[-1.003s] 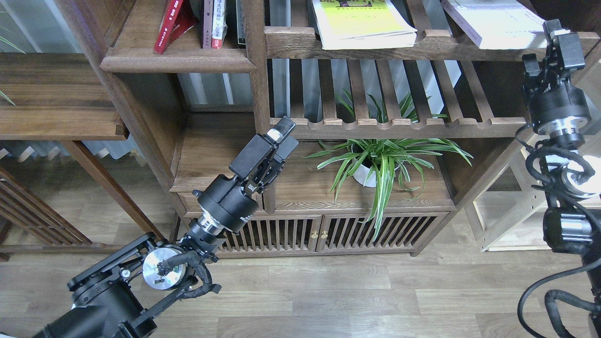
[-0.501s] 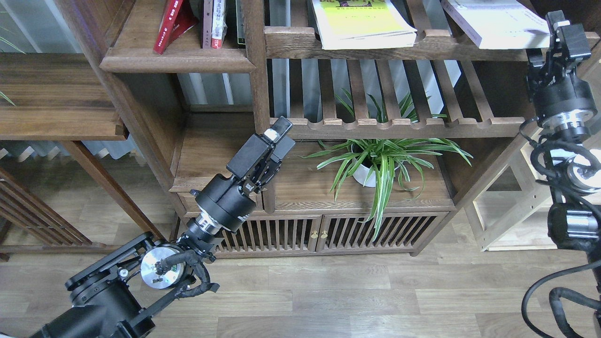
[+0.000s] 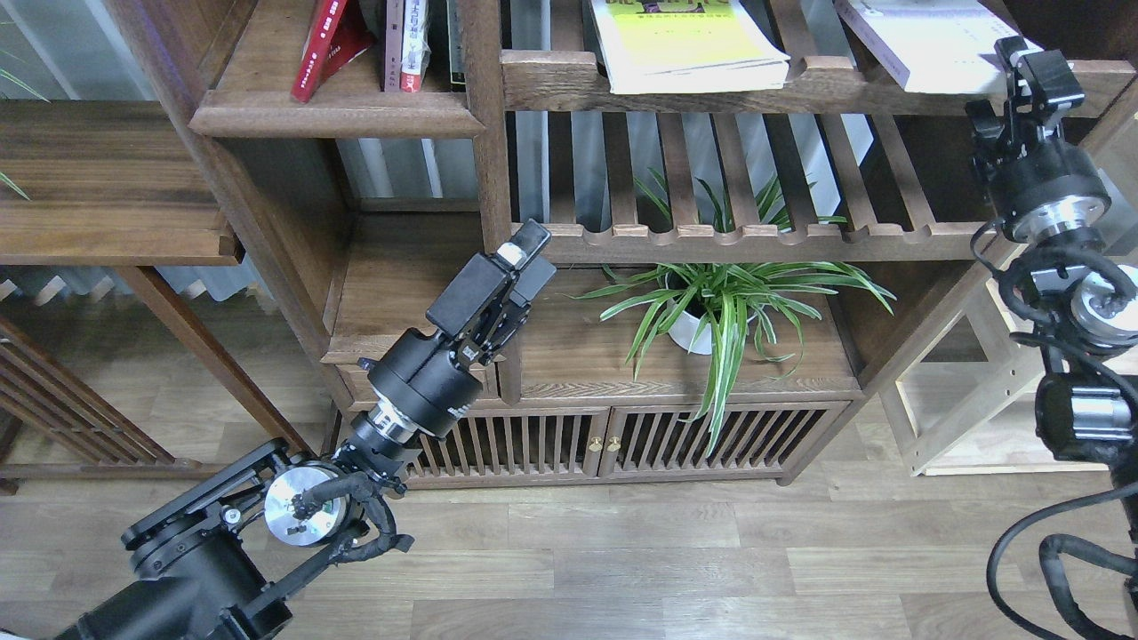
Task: Organize books on shelf
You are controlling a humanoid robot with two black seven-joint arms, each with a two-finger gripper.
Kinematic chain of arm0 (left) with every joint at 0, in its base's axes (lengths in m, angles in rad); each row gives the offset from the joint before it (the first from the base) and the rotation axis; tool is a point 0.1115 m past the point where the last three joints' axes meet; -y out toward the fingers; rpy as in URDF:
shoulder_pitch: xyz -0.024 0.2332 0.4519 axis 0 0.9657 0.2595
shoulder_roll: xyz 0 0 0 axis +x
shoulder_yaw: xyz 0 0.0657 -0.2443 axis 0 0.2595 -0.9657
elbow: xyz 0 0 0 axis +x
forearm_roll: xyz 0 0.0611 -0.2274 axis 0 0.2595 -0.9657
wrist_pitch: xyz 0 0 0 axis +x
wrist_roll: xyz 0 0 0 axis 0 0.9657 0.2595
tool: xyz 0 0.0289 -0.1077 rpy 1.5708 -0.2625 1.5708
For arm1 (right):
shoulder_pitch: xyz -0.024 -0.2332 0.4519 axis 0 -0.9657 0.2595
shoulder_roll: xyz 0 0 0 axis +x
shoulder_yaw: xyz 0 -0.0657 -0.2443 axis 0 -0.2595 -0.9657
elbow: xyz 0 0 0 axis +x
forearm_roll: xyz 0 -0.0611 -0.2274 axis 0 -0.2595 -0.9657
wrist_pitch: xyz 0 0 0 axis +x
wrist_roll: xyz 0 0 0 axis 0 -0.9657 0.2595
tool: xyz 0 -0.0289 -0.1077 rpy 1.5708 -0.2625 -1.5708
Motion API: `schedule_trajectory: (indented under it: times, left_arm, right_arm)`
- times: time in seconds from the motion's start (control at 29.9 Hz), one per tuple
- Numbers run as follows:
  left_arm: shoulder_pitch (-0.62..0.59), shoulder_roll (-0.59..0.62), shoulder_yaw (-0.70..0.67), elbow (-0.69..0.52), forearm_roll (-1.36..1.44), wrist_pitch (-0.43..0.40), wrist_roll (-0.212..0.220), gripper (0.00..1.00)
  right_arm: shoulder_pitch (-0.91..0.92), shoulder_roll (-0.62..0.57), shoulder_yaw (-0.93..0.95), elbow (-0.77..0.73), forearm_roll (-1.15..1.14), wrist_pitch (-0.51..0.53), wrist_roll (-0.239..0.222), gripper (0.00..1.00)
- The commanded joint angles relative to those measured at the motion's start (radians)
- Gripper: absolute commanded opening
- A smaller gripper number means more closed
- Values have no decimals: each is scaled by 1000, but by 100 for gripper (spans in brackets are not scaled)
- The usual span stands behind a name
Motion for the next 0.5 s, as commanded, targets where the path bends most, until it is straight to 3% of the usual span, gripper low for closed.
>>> schedule_trajectory:
  times: [0.0,0.27,0.47]
  left_arm:
    - [0,2,0,0,0,0,0,95]
    - [2,2,0,2,0,0,0,95]
    - [2,2,0,3,0,0,0,95]
  right_arm:
    - [17,0,-2,0,0,-10,-3,82]
    - [20,-2,-8,0,0,-33,-3,77]
    - [28,0,-5,0,-2,-29,-2,61]
